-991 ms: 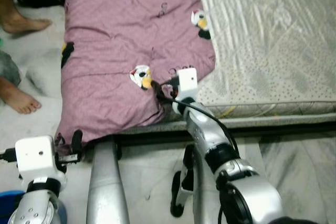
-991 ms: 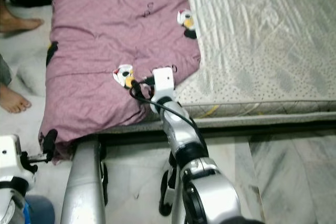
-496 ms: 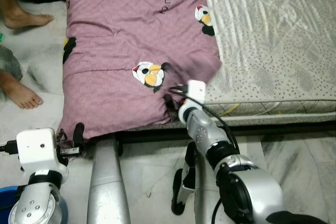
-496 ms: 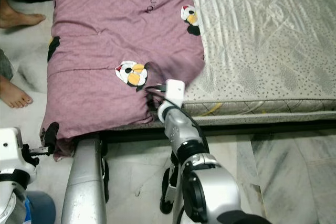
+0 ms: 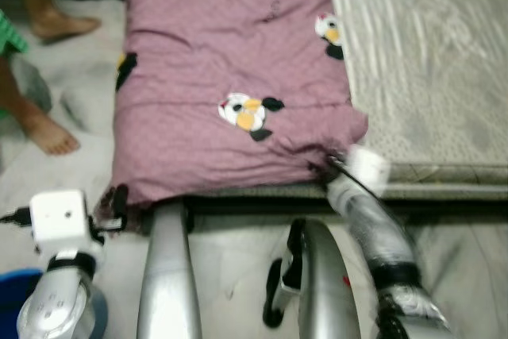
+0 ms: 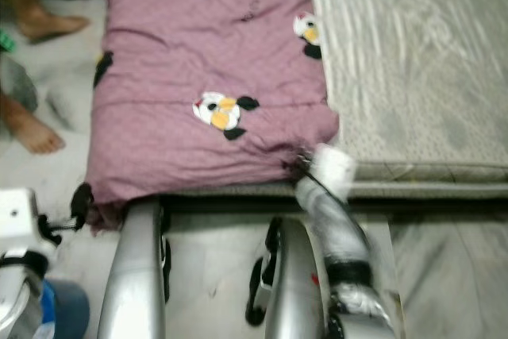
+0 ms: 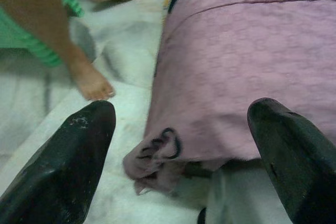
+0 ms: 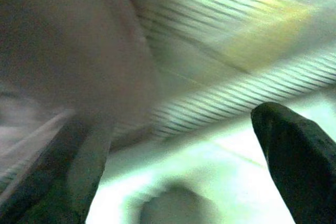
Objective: Clean up the room
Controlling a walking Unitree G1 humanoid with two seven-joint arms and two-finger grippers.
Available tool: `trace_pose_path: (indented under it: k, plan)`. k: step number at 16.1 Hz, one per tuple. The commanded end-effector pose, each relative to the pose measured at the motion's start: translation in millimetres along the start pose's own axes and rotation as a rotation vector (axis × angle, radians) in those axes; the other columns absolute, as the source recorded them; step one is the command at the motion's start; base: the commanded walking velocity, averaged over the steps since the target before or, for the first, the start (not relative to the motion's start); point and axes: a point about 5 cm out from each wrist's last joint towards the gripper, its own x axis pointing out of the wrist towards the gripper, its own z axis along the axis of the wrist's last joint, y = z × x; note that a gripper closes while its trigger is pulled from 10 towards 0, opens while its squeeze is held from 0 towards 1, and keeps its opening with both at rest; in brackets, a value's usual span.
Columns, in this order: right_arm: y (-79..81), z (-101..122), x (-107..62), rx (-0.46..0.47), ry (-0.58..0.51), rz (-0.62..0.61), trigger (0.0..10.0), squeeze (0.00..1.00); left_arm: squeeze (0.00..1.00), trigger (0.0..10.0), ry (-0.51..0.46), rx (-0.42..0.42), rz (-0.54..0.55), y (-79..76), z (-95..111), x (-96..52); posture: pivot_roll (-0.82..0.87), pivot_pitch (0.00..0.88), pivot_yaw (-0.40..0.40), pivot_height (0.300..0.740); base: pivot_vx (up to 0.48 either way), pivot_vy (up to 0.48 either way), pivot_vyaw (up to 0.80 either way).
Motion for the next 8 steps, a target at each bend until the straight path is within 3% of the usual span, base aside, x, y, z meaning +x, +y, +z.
trace_pose_path:
  k: [1, 2, 4, 5, 6, 7, 8]
  plan:
    - [-11.4, -3, -6.4, -0.003, 0.021, -0.044, 10.0, 0.00, 0.00, 10.0, 0.020, -0.005, -0.016, -2.3, -4, -0.9, 0.13, 0.297, -0.104, 0.565, 0.000, 0.000, 0.00]
    - [-56.5, -10, -32.8, -0.035, -0.002, -0.202, 10.0, 0.00, 0.00, 10.0, 0.012, -0.005, -0.030, -3.6, -3, 5.3, 0.11, 0.283, -0.094, 0.565, 0.000, 0.000, 0.00]
    - [-73.0, 5, -37.9, -0.063, -0.081, -0.285, 10.0, 0.00, 0.00, 10.0, 0.006, -0.003, -0.039, -4.2, -3, 10.8, 0.11, 0.268, -0.086, 0.565, 0.000, 0.000, 0.00]
    - [-74.0, 32, -36.5, -0.081, -0.183, -0.291, 10.0, 0.00, 0.00, 10.0, -0.008, -0.003, -0.044, -4.9, 0, 15.8, 0.11, 0.259, -0.083, 0.565, 0.000, 0.000, 0.00]
    - [-59.4, 63, -33.9, -0.087, -0.314, -0.235, 10.0, 0.00, 0.00, 10.0, -0.018, -0.004, -0.044, -5.7, 2, 19.5, 0.11, 0.247, -0.082, 0.565, 0.000, 0.000, 0.00]
    - [-49.0, 81, -34.1, -0.092, -0.392, -0.199, 10.0, 0.00, 0.00, 10.0, -0.024, -0.005, -0.044, -6.1, 3, 21.6, 0.11, 0.243, -0.083, 0.565, 0.000, 0.000, 0.00]
    - [-28.7, 101, -36.3, -0.093, -0.466, -0.114, 10.0, 0.00, 0.00, 10.0, -0.033, -0.008, -0.043, -6.5, 5, 24.0, 0.12, 0.236, -0.083, 0.565, 0.000, 0.000, 0.00]
